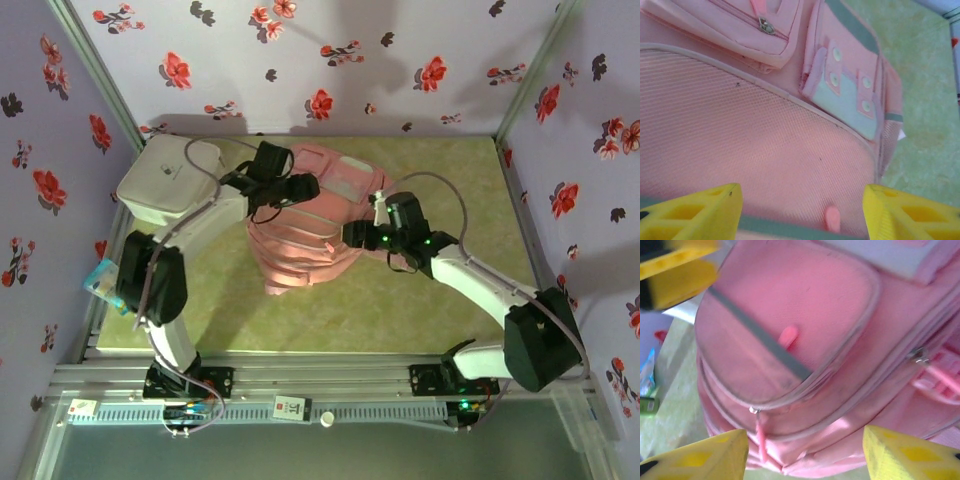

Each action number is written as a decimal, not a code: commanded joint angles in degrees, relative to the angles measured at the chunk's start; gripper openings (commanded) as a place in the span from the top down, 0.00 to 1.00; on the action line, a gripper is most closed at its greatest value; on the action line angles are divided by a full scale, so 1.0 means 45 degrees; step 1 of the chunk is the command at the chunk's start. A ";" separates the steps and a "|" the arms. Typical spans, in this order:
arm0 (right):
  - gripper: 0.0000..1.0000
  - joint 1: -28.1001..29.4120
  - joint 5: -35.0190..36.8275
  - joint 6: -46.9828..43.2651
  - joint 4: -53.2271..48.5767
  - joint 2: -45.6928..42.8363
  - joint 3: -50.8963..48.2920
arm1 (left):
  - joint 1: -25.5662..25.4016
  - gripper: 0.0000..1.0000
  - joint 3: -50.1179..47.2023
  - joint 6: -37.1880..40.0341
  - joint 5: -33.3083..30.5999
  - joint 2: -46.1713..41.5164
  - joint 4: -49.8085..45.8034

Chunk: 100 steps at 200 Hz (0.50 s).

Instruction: Pack books, pencil case, and school supplies into a backpack

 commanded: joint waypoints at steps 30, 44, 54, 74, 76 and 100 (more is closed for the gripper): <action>0.36 -0.0529 0.0702 0.2628 -0.0073 0.0638 0.0756 | -0.1736 0.35 -0.1494 -0.0857 -0.2634 -0.2055 -0.1287; 0.36 -0.0670 0.0888 0.3121 -0.0054 0.0822 0.0882 | -0.2423 0.35 -0.1560 -0.1200 -0.3279 -0.2102 -0.1658; 0.36 -0.0749 0.1043 0.3386 -0.0020 0.0919 0.0924 | -0.2974 0.34 -0.1572 -0.1368 -0.3807 -0.2044 -0.1921; 0.37 -0.0888 0.1537 0.3516 -0.0142 0.1124 0.1006 | -0.3902 0.35 -0.1539 -0.1437 -0.4736 -0.1626 -0.2334; 0.37 -0.0910 0.1571 0.3478 -0.0181 0.1133 0.1020 | -0.3949 0.35 -0.1516 -0.1422 -0.4760 -0.1558 -0.2351; 0.37 -0.1061 0.2004 0.2993 -0.0654 0.1309 0.1278 | -0.4782 0.35 -0.0984 -0.1191 -0.5272 -0.0789 -0.2811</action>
